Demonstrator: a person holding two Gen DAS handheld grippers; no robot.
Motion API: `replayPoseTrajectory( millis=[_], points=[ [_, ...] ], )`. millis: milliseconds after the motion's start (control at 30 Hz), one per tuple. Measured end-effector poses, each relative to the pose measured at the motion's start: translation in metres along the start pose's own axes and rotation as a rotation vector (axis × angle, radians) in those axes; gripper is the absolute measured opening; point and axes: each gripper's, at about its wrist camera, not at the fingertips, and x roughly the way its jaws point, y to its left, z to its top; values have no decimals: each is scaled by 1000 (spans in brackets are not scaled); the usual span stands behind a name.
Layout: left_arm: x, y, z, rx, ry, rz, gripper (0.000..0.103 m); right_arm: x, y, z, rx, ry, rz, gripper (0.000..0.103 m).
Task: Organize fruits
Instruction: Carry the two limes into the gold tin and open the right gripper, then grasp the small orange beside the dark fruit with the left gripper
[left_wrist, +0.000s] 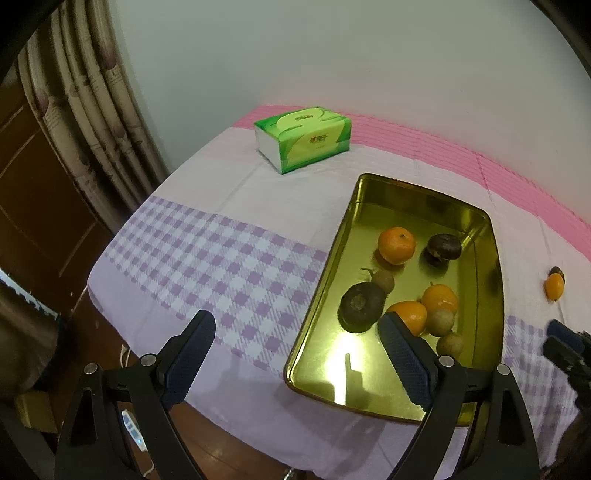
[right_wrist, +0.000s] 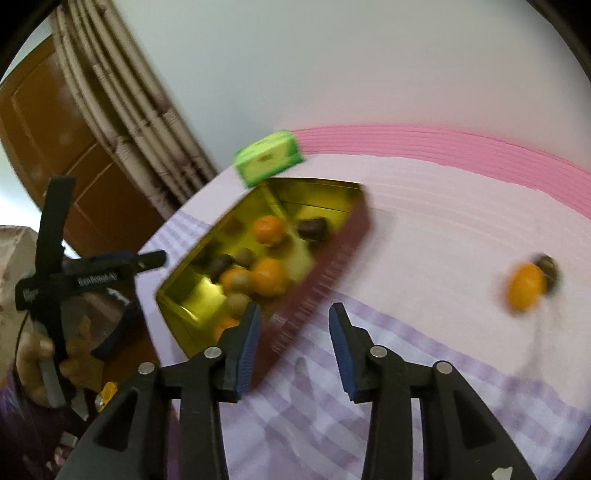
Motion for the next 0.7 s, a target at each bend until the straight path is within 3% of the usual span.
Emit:
replayPoseTrajectory(
  millis=[400,500,700],
  points=[
    [-13,-31,-9,93,-46,8,90,-78,-135,-47,272,-78,-289,52],
    [-16,-37,-11,118,-55,7,90,-85,-150,-55,280,-73,-363,58],
    [-18,-47,-14,160,-69,-1,90,-87,-167,-62,304,-65,-420,69]
  ],
)
